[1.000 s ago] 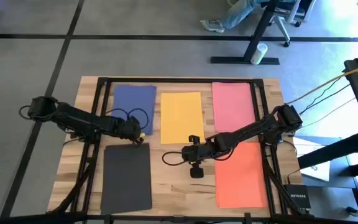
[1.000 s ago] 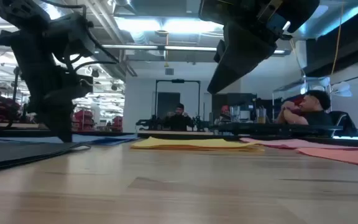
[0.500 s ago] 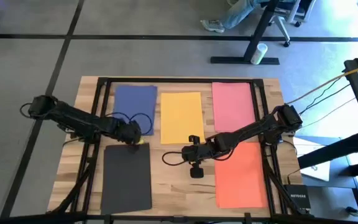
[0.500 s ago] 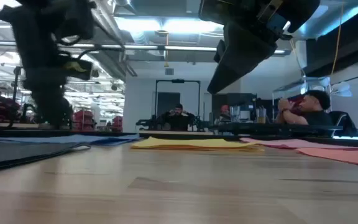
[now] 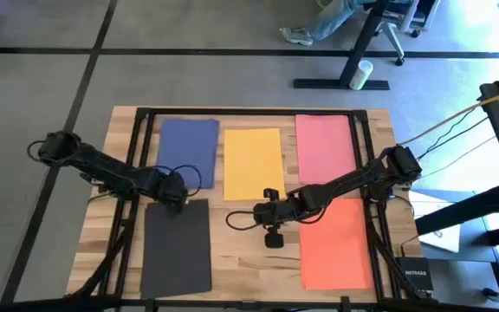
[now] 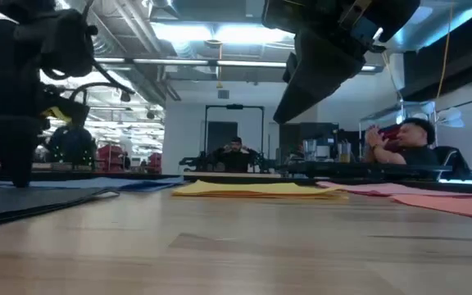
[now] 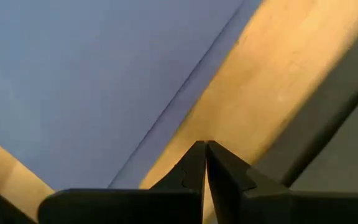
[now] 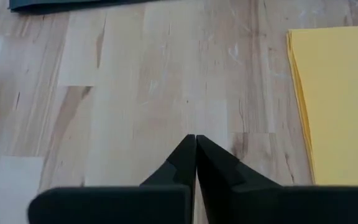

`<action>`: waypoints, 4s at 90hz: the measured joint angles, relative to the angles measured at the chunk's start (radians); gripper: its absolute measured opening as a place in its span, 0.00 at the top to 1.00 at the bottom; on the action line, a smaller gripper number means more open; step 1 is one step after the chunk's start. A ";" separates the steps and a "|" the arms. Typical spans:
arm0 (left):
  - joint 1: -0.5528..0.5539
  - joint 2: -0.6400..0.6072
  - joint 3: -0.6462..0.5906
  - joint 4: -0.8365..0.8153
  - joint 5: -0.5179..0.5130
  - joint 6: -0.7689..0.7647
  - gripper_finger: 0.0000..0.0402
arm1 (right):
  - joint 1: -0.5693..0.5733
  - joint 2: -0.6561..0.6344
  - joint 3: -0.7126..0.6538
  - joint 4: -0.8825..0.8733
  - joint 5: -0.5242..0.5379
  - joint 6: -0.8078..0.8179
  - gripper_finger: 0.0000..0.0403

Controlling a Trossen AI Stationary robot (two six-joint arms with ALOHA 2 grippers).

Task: Organize paper
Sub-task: Move the black papers to the bottom left of the table

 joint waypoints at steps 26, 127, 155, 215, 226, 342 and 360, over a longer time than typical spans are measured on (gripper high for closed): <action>0.036 0.000 -0.010 -0.016 -0.030 -0.048 1.00 | 0.000 0.000 0.000 0.000 0.000 0.000 1.00; 0.141 -0.010 -0.022 -0.029 -0.158 -0.091 1.00 | 0.000 0.000 0.000 0.000 0.000 0.000 1.00; 0.041 -0.041 0.071 0.081 -0.077 -0.036 1.00 | 0.000 0.000 0.000 0.000 -0.002 0.000 1.00; 0.473 -0.031 0.017 0.304 -0.154 0.215 1.00 | 0.000 0.000 0.000 0.003 -0.002 0.000 1.00; 0.473 -0.031 -0.034 0.367 -0.133 0.189 1.00 | 0.000 0.000 0.000 0.003 -0.001 0.001 1.00; 0.318 -0.178 -0.091 0.379 -0.148 -0.029 1.00 | 0.000 0.000 0.000 0.003 0.000 0.004 1.00; 0.319 -0.204 -0.070 0.379 -0.151 -0.005 1.00 | 0.000 0.000 0.000 0.003 0.000 0.004 1.00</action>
